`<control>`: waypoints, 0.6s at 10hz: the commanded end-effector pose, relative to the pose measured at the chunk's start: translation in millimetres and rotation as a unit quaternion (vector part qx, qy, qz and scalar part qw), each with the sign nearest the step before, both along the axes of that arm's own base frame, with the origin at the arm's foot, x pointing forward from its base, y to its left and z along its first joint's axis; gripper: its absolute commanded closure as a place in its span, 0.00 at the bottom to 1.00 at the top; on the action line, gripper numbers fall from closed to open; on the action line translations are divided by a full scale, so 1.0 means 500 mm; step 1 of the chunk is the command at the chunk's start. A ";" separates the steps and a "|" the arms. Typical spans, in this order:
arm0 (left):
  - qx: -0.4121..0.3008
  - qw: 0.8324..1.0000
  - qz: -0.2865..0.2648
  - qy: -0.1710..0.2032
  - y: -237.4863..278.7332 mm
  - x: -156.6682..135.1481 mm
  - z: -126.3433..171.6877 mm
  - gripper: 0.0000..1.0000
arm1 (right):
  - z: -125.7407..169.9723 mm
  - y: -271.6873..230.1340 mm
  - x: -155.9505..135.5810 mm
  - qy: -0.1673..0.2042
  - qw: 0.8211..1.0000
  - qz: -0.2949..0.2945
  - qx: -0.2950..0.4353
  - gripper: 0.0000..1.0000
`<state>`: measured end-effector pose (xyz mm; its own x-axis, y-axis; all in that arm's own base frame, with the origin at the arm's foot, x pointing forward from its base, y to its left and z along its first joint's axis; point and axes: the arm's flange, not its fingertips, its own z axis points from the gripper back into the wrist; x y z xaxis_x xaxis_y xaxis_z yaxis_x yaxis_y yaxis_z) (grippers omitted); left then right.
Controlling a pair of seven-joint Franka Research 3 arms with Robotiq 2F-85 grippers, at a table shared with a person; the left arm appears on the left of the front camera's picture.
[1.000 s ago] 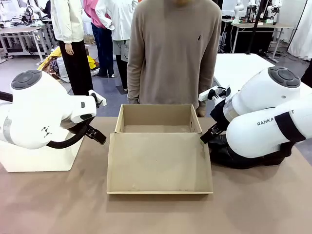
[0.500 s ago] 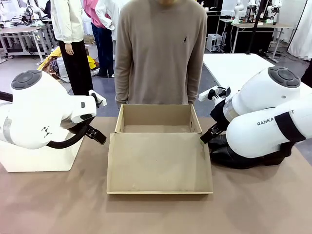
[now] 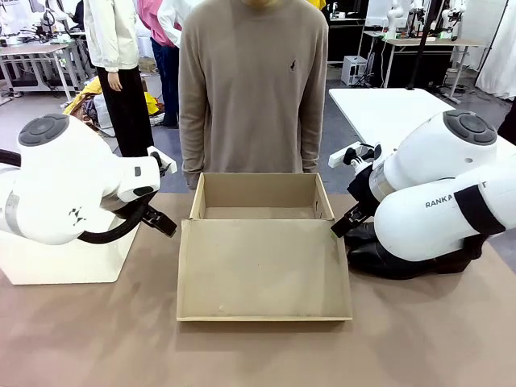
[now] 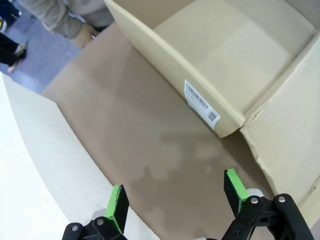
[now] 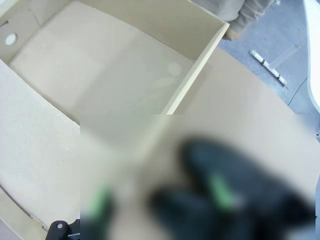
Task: Pack the shoes into the box.
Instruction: Place one shoe of the Shoes into the Shoes Box.
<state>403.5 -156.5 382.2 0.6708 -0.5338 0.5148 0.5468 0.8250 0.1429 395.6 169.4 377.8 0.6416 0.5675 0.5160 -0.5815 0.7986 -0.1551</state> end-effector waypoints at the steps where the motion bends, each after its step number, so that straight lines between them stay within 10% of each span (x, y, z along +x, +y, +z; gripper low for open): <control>1: 0.017 1.000 -0.001 -0.012 -0.016 -0.015 0.069 0.00 | 0.056 0.002 -0.010 0.001 1.000 -0.002 0.012 0.00; 6: 0.034 0.998 -0.028 -0.034 -0.036 -0.056 0.216 0.00 | 0.213 -0.005 -0.052 -0.002 0.999 0.003 0.040 0.00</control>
